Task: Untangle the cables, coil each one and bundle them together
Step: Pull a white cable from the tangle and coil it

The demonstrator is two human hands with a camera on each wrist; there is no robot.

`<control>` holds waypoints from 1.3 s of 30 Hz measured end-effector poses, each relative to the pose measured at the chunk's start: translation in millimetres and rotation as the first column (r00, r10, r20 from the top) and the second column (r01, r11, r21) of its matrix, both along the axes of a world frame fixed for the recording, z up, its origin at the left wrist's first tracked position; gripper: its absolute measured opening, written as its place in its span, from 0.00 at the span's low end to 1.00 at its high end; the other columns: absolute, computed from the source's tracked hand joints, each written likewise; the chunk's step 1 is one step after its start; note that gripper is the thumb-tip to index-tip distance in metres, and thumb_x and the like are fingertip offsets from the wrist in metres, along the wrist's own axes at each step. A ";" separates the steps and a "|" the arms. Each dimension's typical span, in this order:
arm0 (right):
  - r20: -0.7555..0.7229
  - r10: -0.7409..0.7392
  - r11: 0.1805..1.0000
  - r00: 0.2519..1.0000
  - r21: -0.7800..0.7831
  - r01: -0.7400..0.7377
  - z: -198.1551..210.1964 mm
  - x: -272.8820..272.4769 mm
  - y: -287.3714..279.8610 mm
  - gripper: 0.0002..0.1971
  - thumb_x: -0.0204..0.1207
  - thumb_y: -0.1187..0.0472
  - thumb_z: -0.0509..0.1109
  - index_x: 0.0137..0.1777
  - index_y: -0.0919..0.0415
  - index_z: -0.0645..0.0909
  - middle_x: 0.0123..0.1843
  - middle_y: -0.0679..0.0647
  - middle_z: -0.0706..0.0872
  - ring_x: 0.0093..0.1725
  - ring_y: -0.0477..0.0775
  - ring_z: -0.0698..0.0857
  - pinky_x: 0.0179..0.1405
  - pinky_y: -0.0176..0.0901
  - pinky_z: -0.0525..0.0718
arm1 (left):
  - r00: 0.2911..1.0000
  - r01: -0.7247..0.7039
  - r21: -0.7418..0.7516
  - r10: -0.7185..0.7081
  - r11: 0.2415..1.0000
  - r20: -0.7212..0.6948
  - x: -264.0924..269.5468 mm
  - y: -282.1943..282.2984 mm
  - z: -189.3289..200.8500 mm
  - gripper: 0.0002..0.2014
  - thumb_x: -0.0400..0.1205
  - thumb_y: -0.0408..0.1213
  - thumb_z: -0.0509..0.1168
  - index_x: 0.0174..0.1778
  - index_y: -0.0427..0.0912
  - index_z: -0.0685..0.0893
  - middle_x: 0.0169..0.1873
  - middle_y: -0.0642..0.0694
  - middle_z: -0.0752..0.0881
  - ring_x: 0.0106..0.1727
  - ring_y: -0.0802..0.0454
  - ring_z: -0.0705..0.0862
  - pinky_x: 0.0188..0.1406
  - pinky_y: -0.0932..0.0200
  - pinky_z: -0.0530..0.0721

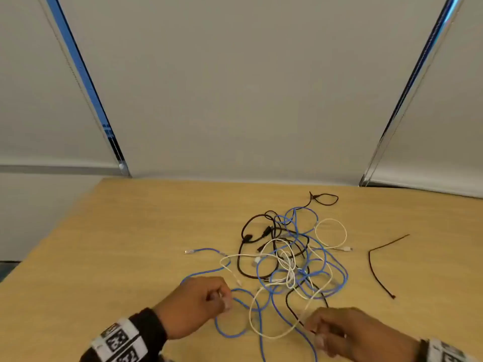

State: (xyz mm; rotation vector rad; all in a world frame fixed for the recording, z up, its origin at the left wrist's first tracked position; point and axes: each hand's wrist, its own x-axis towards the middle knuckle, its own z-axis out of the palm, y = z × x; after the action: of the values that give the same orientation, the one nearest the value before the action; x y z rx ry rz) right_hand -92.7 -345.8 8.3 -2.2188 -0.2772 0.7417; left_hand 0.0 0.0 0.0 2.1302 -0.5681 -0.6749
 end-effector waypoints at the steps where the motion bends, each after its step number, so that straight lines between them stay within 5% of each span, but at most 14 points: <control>1: 0.046 -0.013 1.000 0.999 0.002 0.013 2.3 18.8 10.9 0.08 0.83 0.53 0.68 0.59 0.44 0.84 0.44 0.46 0.89 0.40 0.38 0.83 0.48 0.33 0.81 | 0.989 -0.048 0.055 0.040 0.997 0.145 6.8 -7.0 -1.3 0.10 0.74 0.52 0.70 0.47 0.54 0.88 0.43 0.52 0.86 0.44 0.58 0.84 0.52 0.55 0.85; 4: 0.190 -0.056 0.993 0.980 -0.092 0.075 12.0 54.1 25.3 0.12 0.83 0.52 0.69 0.65 0.45 0.82 0.40 0.43 0.86 0.41 0.38 0.84 0.49 0.38 0.83 | 0.782 -0.260 0.231 0.063 0.938 0.621 28.8 -20.4 -8.7 0.19 0.76 0.50 0.75 0.63 0.55 0.85 0.54 0.52 0.78 0.56 0.50 0.79 0.58 0.51 0.81; 7: 0.193 -0.136 0.989 0.972 -0.028 0.144 6.4 78.8 40.7 0.10 0.84 0.54 0.69 0.63 0.48 0.85 0.39 0.42 0.87 0.38 0.35 0.85 0.44 0.31 0.83 | 0.859 -0.339 0.425 0.092 0.839 0.504 48.8 -16.3 -17.6 0.29 0.81 0.54 0.69 0.79 0.63 0.71 0.64 0.49 0.77 0.66 0.46 0.79 0.63 0.47 0.80; 11: 0.184 -0.178 0.983 0.967 -0.004 0.182 -5.6 94.8 64.6 0.09 0.83 0.56 0.69 0.60 0.53 0.87 0.40 0.41 0.85 0.48 0.47 0.89 0.57 0.47 0.88 | 0.907 -0.258 0.518 0.020 0.816 0.420 66.1 -17.0 -21.0 0.14 0.85 0.48 0.65 0.67 0.63 0.82 0.60 0.50 0.83 0.61 0.46 0.84 0.57 0.49 0.84; 13: 0.192 -0.169 0.985 0.967 0.002 0.172 -10.9 97.9 76.0 0.08 0.83 0.57 0.69 0.56 0.55 0.87 0.38 0.42 0.85 0.48 0.53 0.90 0.57 0.51 0.89 | 0.904 -0.253 0.459 0.040 0.852 0.425 67.9 -22.1 -17.2 0.10 0.84 0.47 0.66 0.60 0.61 0.86 0.55 0.52 0.85 0.54 0.48 0.85 0.51 0.51 0.85; 17: 0.259 -0.166 0.984 0.951 -0.014 0.176 -14.8 108.3 89.2 0.05 0.83 0.56 0.68 0.50 0.48 0.86 0.34 0.40 0.84 0.38 0.41 0.84 0.44 0.40 0.82 | 0.941 -0.185 0.309 0.077 0.933 0.330 70.0 -27.5 -11.5 0.06 0.82 0.47 0.69 0.52 0.61 0.88 0.47 0.54 0.87 0.48 0.53 0.84 0.51 0.51 0.86; 20: 0.291 -0.173 0.979 0.941 -0.052 0.196 -14.7 117.3 95.3 0.10 0.85 0.58 0.64 0.61 0.52 0.85 0.40 0.43 0.86 0.42 0.45 0.84 0.46 0.41 0.81 | 0.955 -0.136 0.217 0.070 0.967 0.287 67.5 -28.0 -8.6 0.05 0.82 0.44 0.70 0.50 0.57 0.90 0.46 0.57 0.88 0.49 0.58 0.86 0.55 0.51 0.86; 24: 0.317 -0.168 0.977 0.933 -0.075 0.201 -12.5 127.0 101.5 0.16 0.86 0.58 0.65 0.72 0.53 0.80 0.47 0.49 0.90 0.42 0.45 0.85 0.48 0.42 0.85 | 0.924 -0.210 0.065 0.177 0.976 0.339 68.0 -25.2 -1.9 0.04 0.82 0.49 0.71 0.45 0.58 0.92 0.45 0.63 0.89 0.48 0.66 0.85 0.52 0.62 0.84; 27: 0.415 -0.173 0.974 0.893 -0.062 0.217 -5.9 132.2 106.1 0.23 0.85 0.57 0.67 0.79 0.48 0.74 0.50 0.48 0.89 0.40 0.39 0.82 0.41 0.35 0.79 | 0.895 -0.226 -0.065 0.233 0.972 0.380 69.8 -28.3 8.4 0.10 0.82 0.37 0.73 0.42 0.61 0.87 0.42 0.59 0.89 0.44 0.64 0.87 0.47 0.65 0.83; 29: 0.502 -0.160 0.971 0.850 -0.074 0.226 1.3 136.0 108.3 0.26 0.83 0.56 0.69 0.81 0.46 0.71 0.51 0.49 0.87 0.45 0.46 0.83 0.47 0.41 0.81 | 0.911 -0.185 -0.157 0.229 0.970 0.342 67.6 -33.5 18.5 0.13 0.83 0.31 0.70 0.44 0.58 0.84 0.41 0.54 0.88 0.40 0.61 0.90 0.42 0.63 0.84; 31: 0.559 -0.154 0.965 0.814 -0.090 0.245 12.2 139.8 108.0 0.22 0.83 0.54 0.69 0.77 0.46 0.76 0.49 0.49 0.85 0.47 0.51 0.84 0.49 0.47 0.82 | 0.931 -0.163 -0.248 0.232 0.955 0.282 66.6 -38.0 28.6 0.11 0.84 0.30 0.68 0.50 0.55 0.86 0.41 0.54 0.86 0.36 0.56 0.91 0.40 0.58 0.87; 34: 0.599 -0.160 0.958 0.785 -0.096 0.269 32.6 147.3 97.2 0.06 0.83 0.53 0.68 0.53 0.45 0.86 0.41 0.43 0.83 0.39 0.46 0.82 0.41 0.44 0.77 | 0.950 -0.216 -0.294 0.271 0.931 0.158 69.3 -39.6 42.8 0.13 0.84 0.29 0.68 0.56 0.52 0.89 0.36 0.56 0.86 0.28 0.54 0.87 0.36 0.58 0.87; 37: 0.612 -0.194 0.943 0.766 -0.100 0.318 54.3 153.8 78.4 0.07 0.82 0.48 0.70 0.42 0.38 0.84 0.43 0.43 0.79 0.41 0.45 0.78 0.37 0.42 0.71 | 0.966 -0.243 -0.288 0.257 0.926 0.010 70.5 -36.3 55.2 0.06 0.84 0.34 0.70 0.44 0.45 0.92 0.27 0.51 0.85 0.23 0.55 0.79 0.25 0.65 0.80; 39: 0.601 -0.239 0.936 0.762 -0.066 0.345 66.8 156.0 65.1 0.08 0.80 0.46 0.72 0.38 0.37 0.83 0.46 0.47 0.78 0.45 0.46 0.78 0.40 0.42 0.72 | 0.955 -0.297 -0.412 0.259 0.862 -0.146 68.7 -32.9 59.1 0.10 0.85 0.37 0.70 0.38 0.43 0.90 0.27 0.46 0.81 0.22 0.54 0.75 0.25 0.63 0.80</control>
State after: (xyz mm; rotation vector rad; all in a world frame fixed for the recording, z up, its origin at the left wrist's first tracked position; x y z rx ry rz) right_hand 63.4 -280.7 75.1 -2.5357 -0.1548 -0.1219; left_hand 68.7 -32.9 59.1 1.7104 -0.3137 -0.4270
